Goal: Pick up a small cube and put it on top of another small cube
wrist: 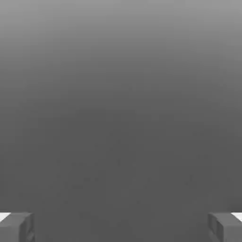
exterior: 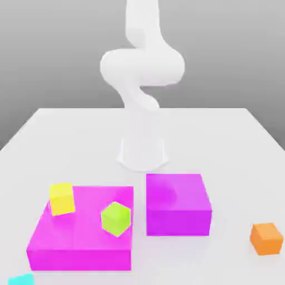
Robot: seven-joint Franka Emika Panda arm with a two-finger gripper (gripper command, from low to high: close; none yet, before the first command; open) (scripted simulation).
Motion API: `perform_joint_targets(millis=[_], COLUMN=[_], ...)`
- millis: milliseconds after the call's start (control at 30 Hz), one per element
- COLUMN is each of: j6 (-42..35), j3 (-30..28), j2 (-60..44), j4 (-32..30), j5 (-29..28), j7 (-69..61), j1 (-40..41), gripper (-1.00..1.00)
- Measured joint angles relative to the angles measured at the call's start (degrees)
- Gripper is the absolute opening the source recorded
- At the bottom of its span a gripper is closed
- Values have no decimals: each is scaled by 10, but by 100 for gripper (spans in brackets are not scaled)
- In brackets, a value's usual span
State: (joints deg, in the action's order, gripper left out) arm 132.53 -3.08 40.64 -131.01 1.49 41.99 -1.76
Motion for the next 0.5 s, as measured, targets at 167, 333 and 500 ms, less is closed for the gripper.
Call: perform_joint_targets(millis=[167,333,500], j6=[16,31,44], j3=[-62,-115,-158], j2=[-106,-210,-315], j4=[16,31,47], j5=[38,85,136], j7=[-84,-173,-265], j1=[-31,-53,-63], gripper=[0,0,0])
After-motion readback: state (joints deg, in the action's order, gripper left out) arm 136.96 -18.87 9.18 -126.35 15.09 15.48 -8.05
